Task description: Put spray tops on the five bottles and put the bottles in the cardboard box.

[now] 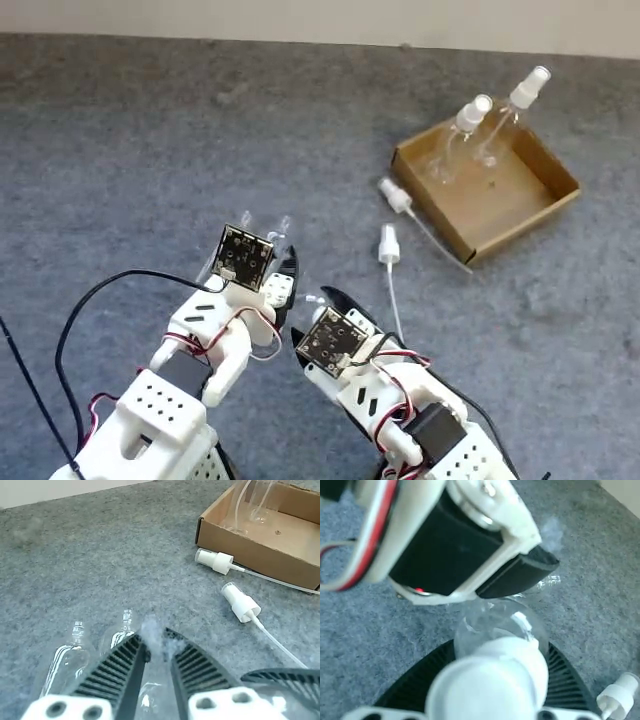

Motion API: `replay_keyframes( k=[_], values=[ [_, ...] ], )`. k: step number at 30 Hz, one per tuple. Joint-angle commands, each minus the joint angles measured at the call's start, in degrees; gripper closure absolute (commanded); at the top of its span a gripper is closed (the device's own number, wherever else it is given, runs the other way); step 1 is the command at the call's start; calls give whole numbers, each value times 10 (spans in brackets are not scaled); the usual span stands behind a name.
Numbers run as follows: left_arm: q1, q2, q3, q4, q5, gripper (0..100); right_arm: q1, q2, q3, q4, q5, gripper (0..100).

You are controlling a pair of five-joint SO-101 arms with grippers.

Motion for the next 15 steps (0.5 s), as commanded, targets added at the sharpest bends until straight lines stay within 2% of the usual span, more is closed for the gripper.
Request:
replay_keyframes(
  k=[1, 5, 15],
  values=[
    [20, 8, 2, -1, -7, 995, -8, -11, -12, -19, -5, 846],
    [20, 8, 2, -1, -7, 995, -8, -11, -12, -19, -6, 806],
    [20, 8, 2, -1, -8, 995, -11, -11, -14, -19, -58, 800]
  ],
)
